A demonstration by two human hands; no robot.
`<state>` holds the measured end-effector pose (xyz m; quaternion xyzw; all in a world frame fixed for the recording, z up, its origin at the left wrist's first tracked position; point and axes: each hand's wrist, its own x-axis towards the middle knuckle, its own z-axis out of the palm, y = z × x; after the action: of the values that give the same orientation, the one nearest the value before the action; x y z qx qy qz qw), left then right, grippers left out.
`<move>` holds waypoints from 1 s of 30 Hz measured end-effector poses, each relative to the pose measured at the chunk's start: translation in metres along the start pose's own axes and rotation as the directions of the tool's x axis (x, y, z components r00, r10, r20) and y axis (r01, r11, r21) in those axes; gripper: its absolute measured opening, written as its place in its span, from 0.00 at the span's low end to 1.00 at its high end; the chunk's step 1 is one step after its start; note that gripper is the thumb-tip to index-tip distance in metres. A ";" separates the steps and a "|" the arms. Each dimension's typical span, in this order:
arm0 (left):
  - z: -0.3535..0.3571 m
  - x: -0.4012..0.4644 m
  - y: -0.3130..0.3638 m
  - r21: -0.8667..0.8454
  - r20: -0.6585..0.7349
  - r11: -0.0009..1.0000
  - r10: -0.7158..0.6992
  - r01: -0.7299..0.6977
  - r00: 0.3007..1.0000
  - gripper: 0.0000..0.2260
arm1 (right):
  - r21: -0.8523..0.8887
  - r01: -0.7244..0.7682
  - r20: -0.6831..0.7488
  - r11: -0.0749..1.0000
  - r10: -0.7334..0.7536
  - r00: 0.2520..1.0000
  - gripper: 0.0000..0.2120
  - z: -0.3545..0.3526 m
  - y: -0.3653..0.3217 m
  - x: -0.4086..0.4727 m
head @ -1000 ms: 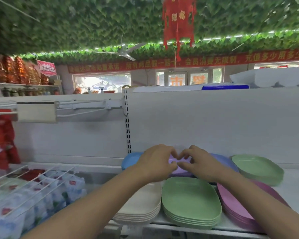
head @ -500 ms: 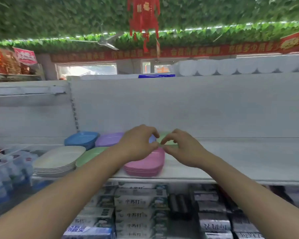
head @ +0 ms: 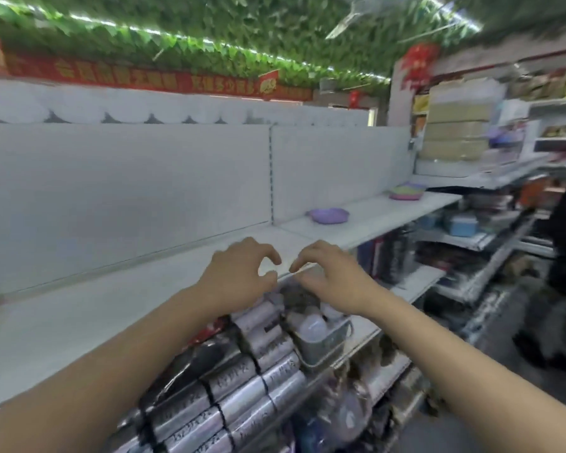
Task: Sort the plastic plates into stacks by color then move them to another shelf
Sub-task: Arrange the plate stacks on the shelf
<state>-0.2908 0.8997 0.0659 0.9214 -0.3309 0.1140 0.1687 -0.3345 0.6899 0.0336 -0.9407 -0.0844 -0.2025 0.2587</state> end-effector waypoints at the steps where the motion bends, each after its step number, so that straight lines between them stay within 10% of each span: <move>1: 0.015 0.020 0.014 -0.020 0.022 0.999 0.032 -0.032 0.999 0.19 | -0.017 -0.040 -0.018 0.999 0.040 0.999 0.11 -0.011 0.025 -0.004; 30: 0.273 0.525 0.230 -0.047 0.075 0.988 0.150 -0.147 0.986 0.13 | -0.154 -0.202 -0.078 0.967 0.192 0.978 0.07 -0.212 0.559 0.150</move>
<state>-0.0166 0.3275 0.0392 0.8942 -0.4074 0.0832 0.1657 -0.1228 0.1113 0.0106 -0.9554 0.0342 -0.2113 0.2033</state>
